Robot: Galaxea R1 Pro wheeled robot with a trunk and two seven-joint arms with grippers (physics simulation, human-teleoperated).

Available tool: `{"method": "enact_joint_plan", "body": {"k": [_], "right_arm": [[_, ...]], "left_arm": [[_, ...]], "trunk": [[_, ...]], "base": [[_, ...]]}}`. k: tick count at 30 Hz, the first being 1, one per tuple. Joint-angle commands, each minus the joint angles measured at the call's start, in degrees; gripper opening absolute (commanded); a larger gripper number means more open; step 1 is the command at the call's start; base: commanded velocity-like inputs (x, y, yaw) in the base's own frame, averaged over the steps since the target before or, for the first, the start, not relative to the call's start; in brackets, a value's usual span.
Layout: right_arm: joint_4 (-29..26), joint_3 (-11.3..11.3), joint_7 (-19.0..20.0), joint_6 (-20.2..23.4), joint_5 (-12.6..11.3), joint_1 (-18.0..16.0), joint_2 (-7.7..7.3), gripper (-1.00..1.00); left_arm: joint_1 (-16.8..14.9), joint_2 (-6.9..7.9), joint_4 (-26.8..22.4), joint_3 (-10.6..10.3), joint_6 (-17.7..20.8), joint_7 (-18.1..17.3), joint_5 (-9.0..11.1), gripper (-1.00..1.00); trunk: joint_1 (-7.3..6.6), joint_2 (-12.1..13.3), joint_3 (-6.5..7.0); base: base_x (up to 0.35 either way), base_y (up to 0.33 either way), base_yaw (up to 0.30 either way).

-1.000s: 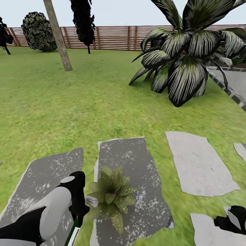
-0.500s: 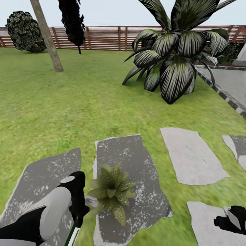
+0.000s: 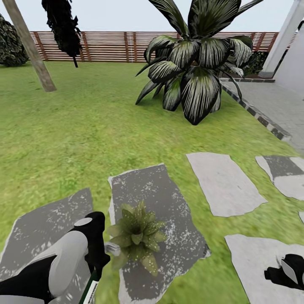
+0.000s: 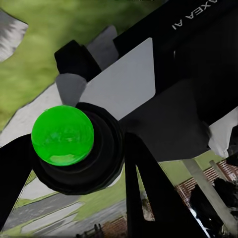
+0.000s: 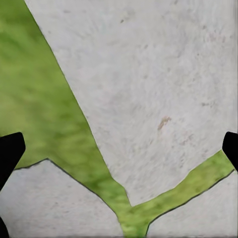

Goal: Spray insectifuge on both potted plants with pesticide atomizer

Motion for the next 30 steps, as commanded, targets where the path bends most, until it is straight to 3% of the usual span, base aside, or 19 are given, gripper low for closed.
{"method": "enact_joint_plan", "body": {"k": [1, 11, 19, 30], "right_arm": [[0.1, 0.3, 0.1, 0.1, -0.6, -0.1, -0.01, 1.00], [0.1, 0.3, 0.1, 0.1, -0.6, -0.1, -0.03, 1.00], [0.1, 0.3, 0.1, 0.0, -0.6, -0.1, -0.01, 1.00], [0.1, 0.3, 0.1, 0.0, -0.6, -0.1, -0.01, 1.00]], "left_arm": [[0.0, -0.03, -0.1, 0.4, 0.6, -0.5, -0.6, -1.00], [0.0, -0.03, 0.0, 0.4, 0.6, -0.5, -0.5, -1.00], [0.0, -0.03, 0.0, 0.4, 0.6, -0.5, -0.5, -1.00], [0.0, -0.03, 0.0, 0.4, 0.6, -0.5, -0.6, -1.00]], "trunk": [[-0.01, 0.0, -0.04], [-0.01, 0.0, -0.04], [-0.01, 0.0, -0.04], [-0.01, 0.0, -0.04]], "base": [[0.000, 0.004, -0.262], [0.000, 0.051, -0.144], [0.000, 0.295, -0.014], [0.000, 0.308, -0.198]]}}
